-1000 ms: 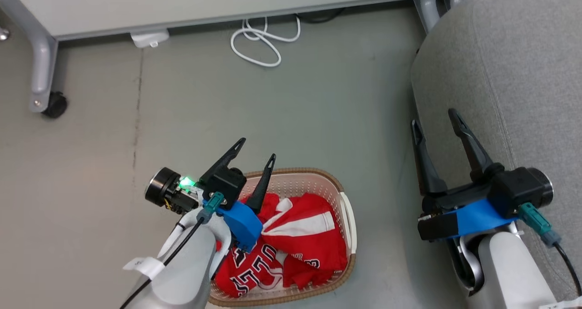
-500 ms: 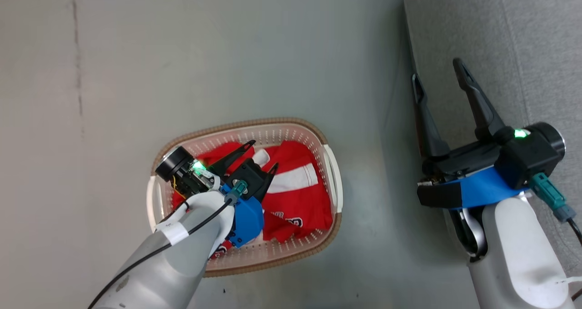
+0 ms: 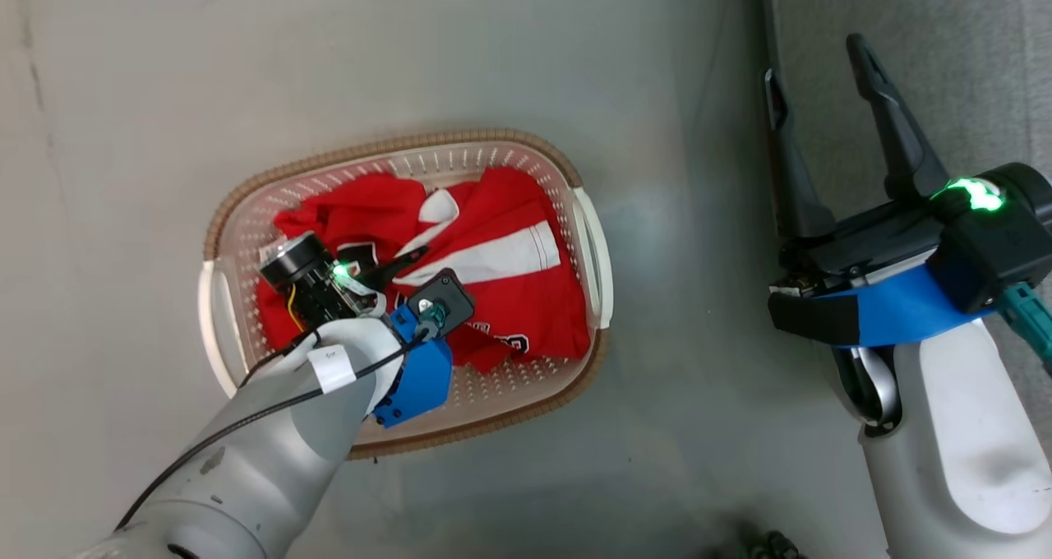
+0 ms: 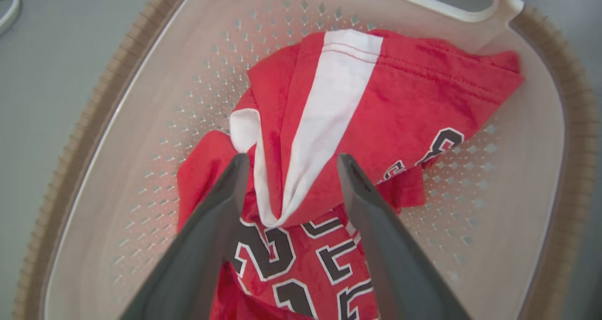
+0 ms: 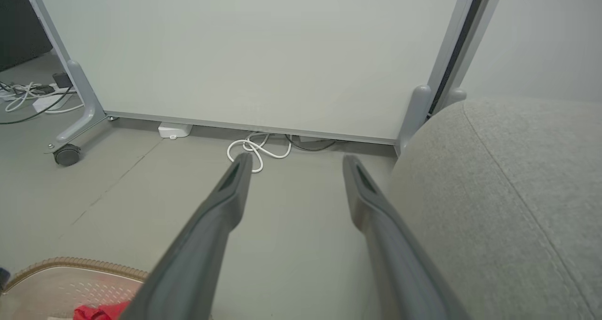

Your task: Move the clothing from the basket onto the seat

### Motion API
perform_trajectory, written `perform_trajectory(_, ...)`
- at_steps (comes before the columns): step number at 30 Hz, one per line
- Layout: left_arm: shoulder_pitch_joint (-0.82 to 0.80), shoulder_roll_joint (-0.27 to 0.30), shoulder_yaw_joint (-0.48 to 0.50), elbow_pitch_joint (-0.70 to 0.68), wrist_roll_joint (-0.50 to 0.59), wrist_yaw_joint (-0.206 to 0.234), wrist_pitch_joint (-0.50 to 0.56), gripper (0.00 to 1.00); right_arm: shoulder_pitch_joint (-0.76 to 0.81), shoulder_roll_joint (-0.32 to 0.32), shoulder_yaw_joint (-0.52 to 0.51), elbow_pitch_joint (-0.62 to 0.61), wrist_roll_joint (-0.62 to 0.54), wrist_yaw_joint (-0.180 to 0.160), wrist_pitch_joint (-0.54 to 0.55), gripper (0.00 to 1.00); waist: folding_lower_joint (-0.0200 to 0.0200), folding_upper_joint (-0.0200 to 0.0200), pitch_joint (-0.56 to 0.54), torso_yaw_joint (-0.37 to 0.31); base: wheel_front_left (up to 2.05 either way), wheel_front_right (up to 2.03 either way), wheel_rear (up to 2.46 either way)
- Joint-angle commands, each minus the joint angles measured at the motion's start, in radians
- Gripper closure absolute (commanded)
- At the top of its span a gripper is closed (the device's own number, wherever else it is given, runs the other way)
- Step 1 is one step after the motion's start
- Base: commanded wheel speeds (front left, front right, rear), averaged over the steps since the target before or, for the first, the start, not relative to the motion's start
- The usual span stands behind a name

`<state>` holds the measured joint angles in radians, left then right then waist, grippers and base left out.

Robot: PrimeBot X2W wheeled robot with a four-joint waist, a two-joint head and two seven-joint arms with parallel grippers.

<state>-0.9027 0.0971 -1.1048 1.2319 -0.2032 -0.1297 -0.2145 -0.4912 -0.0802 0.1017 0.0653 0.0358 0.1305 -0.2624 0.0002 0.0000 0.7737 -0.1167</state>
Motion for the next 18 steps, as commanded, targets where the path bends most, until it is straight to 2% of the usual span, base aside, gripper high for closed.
perform_trajectory(1,-0.028,0.007,-0.019,0.006,-0.010,0.000,0.009,0.00,-0.022,-0.005,-0.004,-0.012,-0.009,0.000,-0.004,0.00,-0.0002,0.0000,0.051,-0.005,0.00,0.00,0.00)
perform_trajectory(8,-0.094,0.024,-0.130,0.021,-0.040,0.000,0.053,0.00,-0.044,-0.008,-0.011,-0.044,-0.011,0.000,-0.004,0.00,-0.0002,0.0000,0.131,-0.008,0.00,0.00,0.00)
perform_trajectory(18,-0.170,0.039,-0.169,0.043,-0.012,0.000,0.096,0.00,-0.040,-0.001,-0.023,-0.083,-0.019,0.000,-0.004,0.00,-0.0002,0.0000,0.209,-0.023,0.00,0.00,0.00)
